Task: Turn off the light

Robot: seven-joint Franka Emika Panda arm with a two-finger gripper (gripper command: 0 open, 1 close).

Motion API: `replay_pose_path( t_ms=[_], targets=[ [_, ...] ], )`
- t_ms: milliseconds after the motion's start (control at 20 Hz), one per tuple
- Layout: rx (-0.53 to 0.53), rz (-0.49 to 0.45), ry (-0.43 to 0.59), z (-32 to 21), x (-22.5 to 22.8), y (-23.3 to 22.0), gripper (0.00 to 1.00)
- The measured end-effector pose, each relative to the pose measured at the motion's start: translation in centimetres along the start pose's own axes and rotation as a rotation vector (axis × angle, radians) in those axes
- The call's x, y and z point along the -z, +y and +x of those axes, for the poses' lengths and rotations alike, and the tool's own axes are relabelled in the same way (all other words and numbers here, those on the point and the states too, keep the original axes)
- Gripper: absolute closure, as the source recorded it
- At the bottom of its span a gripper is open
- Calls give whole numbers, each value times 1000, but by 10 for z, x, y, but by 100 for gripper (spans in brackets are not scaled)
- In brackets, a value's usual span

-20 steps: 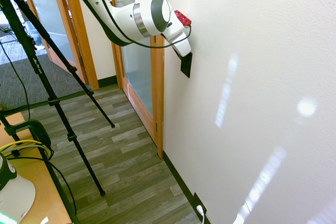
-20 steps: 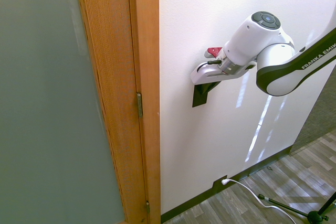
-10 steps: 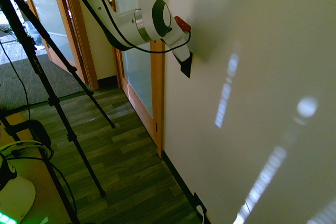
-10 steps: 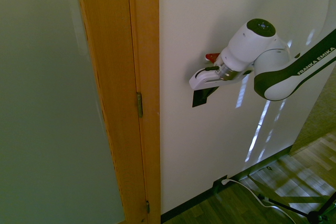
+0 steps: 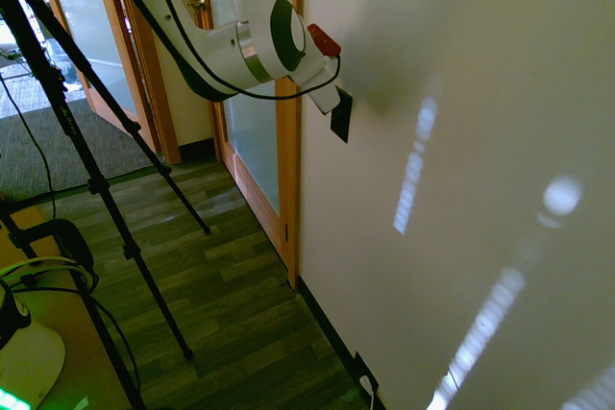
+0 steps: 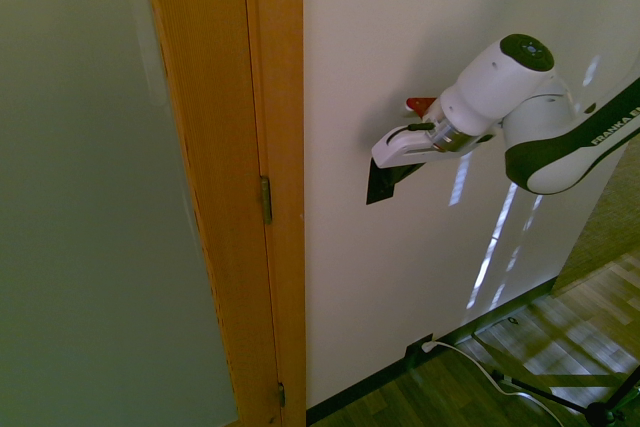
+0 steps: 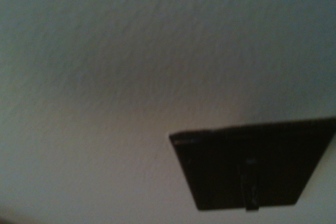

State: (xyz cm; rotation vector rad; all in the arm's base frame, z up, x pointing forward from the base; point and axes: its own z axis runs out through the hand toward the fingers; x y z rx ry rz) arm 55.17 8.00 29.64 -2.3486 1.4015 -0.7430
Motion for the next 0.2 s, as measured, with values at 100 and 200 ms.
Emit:
replay_pose_path(
  t_ms=[100,200],
  targets=[
    [4,-9,-19,-14,8,10,0],
    [8,-12,-33,-22,11,20,0]
  ],
)
